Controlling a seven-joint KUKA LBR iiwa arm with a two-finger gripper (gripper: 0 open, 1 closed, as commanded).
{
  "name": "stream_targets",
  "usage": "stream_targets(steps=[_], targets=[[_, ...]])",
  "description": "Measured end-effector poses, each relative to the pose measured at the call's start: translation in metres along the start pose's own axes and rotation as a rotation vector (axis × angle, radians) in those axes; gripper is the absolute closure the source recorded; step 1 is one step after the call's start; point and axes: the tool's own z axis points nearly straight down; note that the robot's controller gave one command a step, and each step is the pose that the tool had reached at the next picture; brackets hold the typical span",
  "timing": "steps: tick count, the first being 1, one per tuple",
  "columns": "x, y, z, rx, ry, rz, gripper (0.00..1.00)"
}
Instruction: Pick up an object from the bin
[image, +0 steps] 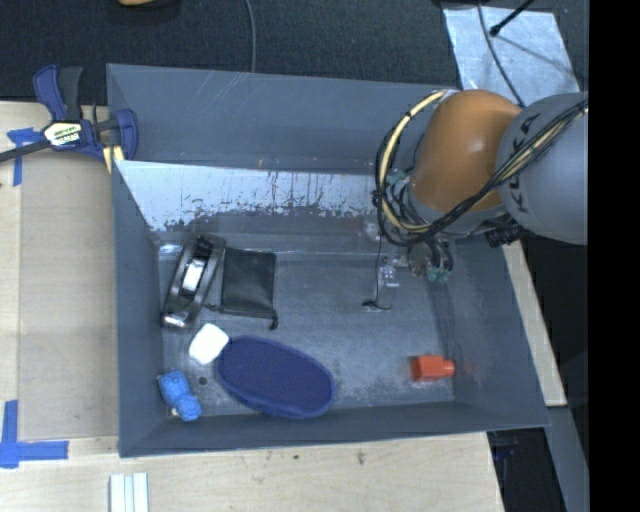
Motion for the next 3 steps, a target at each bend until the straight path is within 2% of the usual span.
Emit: stream_targets(steps=[1,2,3], targets=[[0.019,0.013,0.056,-0.002,-0.003,0.572,0.0],[0.016,-0.094,0.055,0.002,-0.009,0.275,0.0],[0.079,-0.044,0.055,-0.001,-0.004,-0.175,0.0]])
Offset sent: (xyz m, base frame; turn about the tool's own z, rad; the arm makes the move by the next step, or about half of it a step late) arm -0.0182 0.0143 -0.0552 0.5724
